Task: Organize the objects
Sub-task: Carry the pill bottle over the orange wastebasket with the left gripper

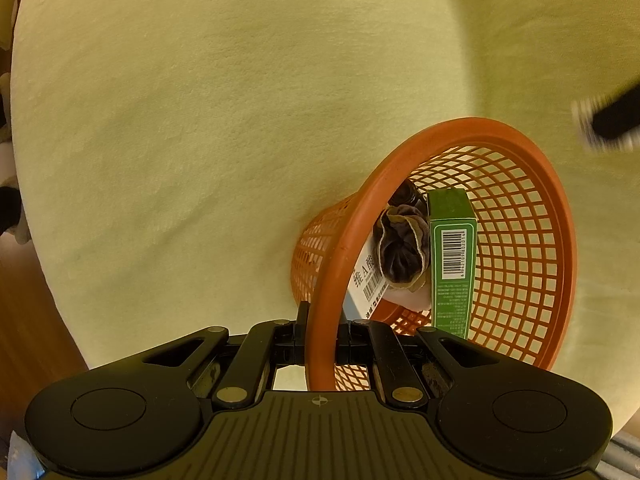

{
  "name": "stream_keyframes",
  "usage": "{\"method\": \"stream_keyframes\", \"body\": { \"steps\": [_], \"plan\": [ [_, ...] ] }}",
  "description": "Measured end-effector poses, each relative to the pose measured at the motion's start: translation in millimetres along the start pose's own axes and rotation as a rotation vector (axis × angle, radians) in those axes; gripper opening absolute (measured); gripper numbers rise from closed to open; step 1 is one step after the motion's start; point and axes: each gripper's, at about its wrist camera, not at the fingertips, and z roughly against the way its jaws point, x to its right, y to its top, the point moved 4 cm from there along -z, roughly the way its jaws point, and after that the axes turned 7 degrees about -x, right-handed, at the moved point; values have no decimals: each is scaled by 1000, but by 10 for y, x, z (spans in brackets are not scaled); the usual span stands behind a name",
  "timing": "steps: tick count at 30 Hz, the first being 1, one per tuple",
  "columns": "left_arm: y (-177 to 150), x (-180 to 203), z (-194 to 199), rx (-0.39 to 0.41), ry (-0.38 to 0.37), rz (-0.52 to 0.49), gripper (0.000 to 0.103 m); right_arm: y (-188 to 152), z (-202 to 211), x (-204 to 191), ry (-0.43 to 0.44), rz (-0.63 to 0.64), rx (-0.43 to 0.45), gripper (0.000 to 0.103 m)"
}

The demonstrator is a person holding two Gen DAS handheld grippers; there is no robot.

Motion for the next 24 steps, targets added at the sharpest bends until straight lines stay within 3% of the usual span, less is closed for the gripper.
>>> {"method": "stream_keyframes", "body": {
  "steps": [14,15,16,24],
  "plan": [
    [767,358,-289,65,-105,-74,23,23,54,39,12,-36,14,4],
    [799,371,-332,68,-116,-67,28,21,52,44,13,-39,15,4],
    [826,379,-368,68,-120,-59,43,16,49,45,12,-41,16,4],
    [749,312,-380,67,-105,-66,44,-10,48,54,19,-52,24,4]
  ]
}}
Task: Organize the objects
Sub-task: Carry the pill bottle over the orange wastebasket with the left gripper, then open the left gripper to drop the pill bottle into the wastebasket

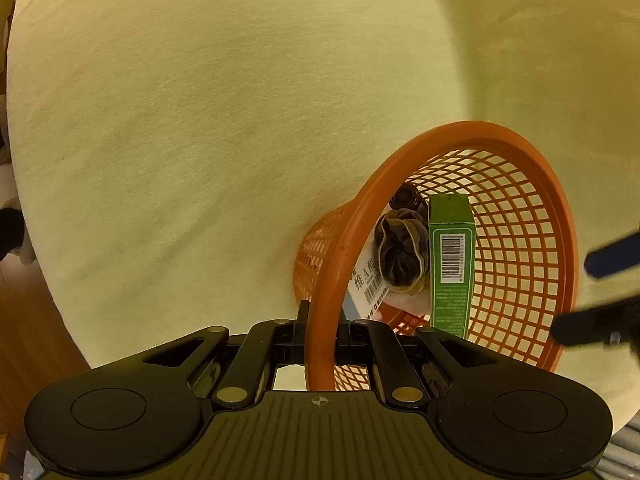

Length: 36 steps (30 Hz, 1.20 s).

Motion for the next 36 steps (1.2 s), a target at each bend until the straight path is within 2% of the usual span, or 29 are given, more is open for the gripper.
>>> {"method": "stream_keyframes", "body": {
  "steps": [14,25,36],
  "plan": [
    [-389,-263,164,-35,70,68,44,-32,11,22,11,-2,9,4],
    [-837,-420,302,-72,141,177,45,-55,17,130,54,-78,19,5],
    [-1333,-430,361,-112,150,304,46,-53,63,260,106,-187,46,4]
  ]
}}
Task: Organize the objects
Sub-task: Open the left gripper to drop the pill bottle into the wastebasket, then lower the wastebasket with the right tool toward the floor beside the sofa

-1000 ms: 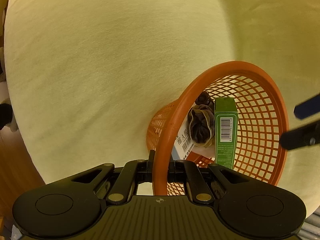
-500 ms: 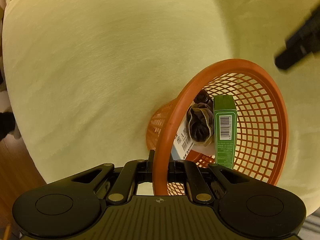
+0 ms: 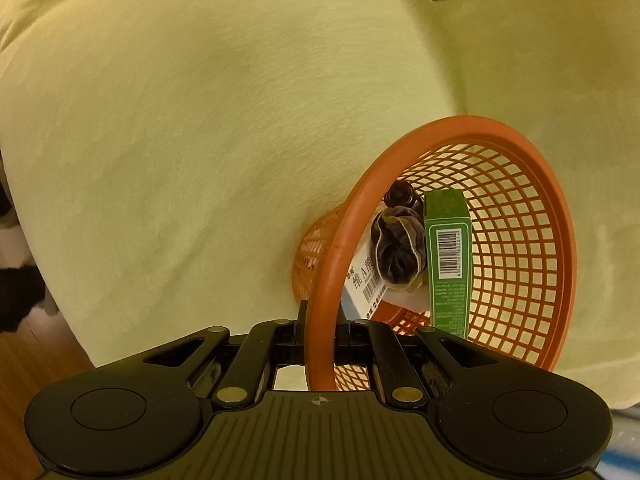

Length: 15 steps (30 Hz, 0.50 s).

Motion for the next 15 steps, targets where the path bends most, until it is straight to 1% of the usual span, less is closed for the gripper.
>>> {"method": "stream_keyframes", "body": {
  "steps": [7,15],
  "plan": [
    [-219,-70,19,-11,-4,76,46,-8,113,-40,34,-32,14,4],
    [-339,-148,34,-32,-8,109,46,-82,298,-108,84,-82,54,4]
  ]
}}
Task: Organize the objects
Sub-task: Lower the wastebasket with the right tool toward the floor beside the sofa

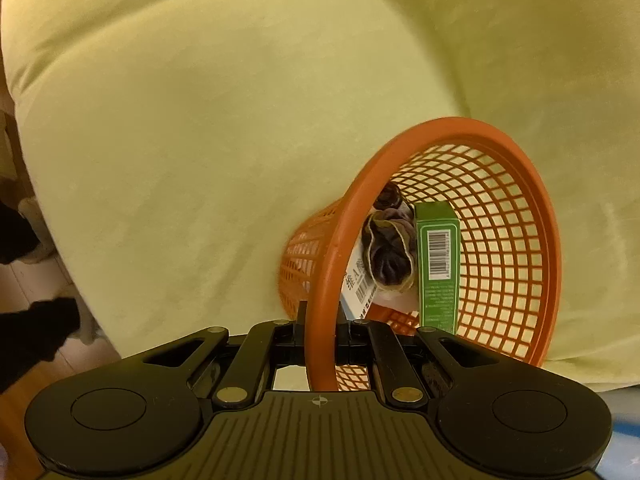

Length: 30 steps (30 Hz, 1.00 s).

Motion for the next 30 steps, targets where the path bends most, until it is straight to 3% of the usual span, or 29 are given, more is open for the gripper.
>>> {"method": "stream_keyframes", "body": {
  "steps": [17,30],
  "plan": [
    [96,52,-198,-17,28,45,46,-133,430,-257,36,13,96,5],
    [159,-50,-330,-15,21,81,46,-92,588,-277,58,7,106,5]
  ]
}}
